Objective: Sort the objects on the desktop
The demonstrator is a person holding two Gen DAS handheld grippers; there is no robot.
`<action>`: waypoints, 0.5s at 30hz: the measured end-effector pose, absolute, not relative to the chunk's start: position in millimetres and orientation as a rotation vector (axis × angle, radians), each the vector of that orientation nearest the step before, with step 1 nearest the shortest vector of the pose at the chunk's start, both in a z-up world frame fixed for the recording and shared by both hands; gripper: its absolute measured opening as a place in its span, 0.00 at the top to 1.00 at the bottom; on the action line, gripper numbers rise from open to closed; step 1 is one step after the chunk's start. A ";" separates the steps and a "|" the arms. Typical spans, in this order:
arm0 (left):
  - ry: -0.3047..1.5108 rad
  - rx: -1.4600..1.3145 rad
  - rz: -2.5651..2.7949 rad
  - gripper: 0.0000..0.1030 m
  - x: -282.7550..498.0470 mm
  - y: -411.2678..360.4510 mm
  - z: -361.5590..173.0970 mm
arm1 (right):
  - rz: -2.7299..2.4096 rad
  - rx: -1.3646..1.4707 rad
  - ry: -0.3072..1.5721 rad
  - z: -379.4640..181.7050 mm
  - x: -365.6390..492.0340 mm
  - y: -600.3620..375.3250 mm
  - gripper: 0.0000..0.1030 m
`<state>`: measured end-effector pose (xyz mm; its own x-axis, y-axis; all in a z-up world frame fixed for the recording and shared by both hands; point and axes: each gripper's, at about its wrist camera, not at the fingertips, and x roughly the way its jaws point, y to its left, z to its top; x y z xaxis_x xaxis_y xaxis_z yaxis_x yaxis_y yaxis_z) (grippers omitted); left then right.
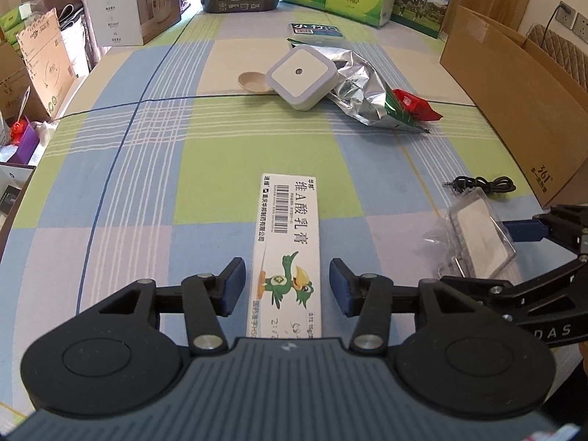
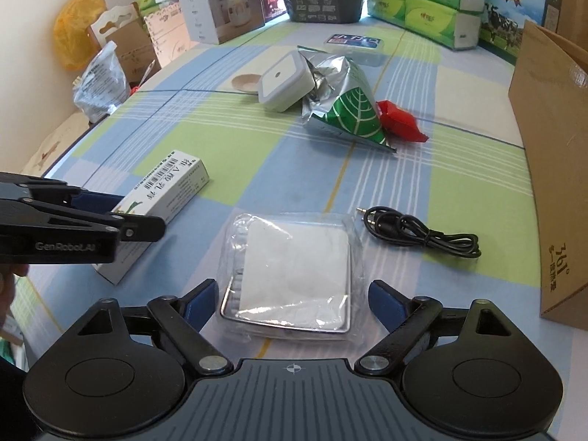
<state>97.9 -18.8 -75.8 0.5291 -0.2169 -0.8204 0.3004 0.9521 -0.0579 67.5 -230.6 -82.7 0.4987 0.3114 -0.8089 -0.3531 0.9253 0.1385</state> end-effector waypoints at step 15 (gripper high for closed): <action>0.950 0.164 -0.291 0.68 105.5 -32.7 -81.8 | 0.386 -0.022 0.963 -80.6 67.7 -236.7 0.31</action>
<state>105.5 -32.7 -81.8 0.5463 -0.1730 -0.8195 0.3160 0.9487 0.0104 67.7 -236.7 -80.6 0.5086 0.3109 -0.8029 -0.3302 0.9317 0.1516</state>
